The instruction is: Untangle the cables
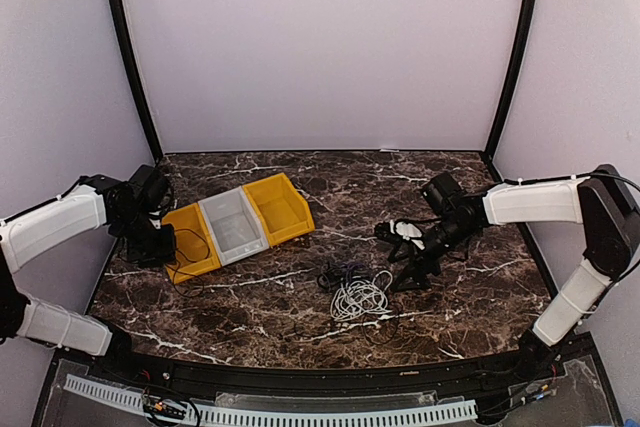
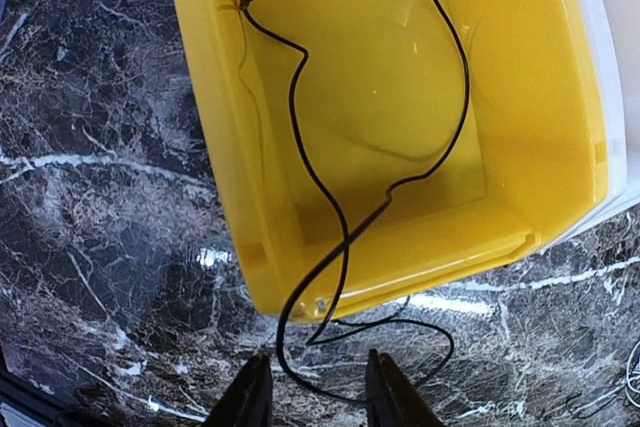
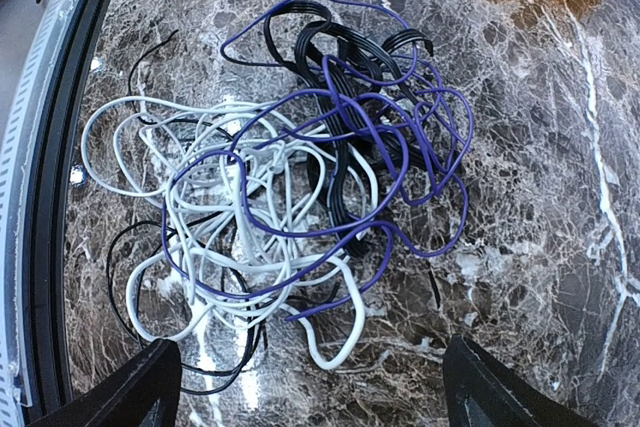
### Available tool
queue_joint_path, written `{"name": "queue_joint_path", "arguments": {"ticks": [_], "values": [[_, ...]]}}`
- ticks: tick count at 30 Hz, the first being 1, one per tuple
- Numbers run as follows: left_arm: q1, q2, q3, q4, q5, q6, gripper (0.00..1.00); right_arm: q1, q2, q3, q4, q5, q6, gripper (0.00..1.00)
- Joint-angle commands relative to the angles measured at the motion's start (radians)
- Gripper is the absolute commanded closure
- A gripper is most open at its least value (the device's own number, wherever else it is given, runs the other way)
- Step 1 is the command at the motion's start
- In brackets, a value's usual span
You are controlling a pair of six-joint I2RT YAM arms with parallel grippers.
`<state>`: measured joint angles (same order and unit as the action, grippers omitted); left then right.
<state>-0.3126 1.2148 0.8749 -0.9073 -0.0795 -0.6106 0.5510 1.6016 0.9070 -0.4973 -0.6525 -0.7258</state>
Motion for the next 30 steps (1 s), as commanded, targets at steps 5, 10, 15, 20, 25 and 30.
{"name": "queue_joint_path", "arguments": {"ticks": [5,10,15,20,25,30], "values": [[-0.003,-0.001,-0.017,0.097,-0.039,-0.015,0.74,0.009,-0.01,0.018,-0.004,0.008,-0.014,0.08],[-0.002,0.008,-0.007,0.124,-0.029,-0.01,0.94,0.009,-0.015,0.015,-0.001,0.012,-0.014,0.08],[-0.002,0.01,0.018,0.157,-0.047,0.013,1.0,0.008,-0.017,0.015,-0.001,0.014,-0.015,0.08],[-0.002,0.009,0.089,0.204,-0.091,0.078,1.0,0.009,-0.018,0.015,-0.004,0.014,-0.015,0.08],[-0.002,-0.037,0.113,0.349,-0.157,0.209,1.0,0.008,-0.019,0.015,-0.002,0.018,-0.014,0.08],[-0.003,-0.062,0.08,0.498,-0.254,0.311,1.0,0.009,-0.017,0.015,-0.003,0.022,-0.014,0.08]]}}
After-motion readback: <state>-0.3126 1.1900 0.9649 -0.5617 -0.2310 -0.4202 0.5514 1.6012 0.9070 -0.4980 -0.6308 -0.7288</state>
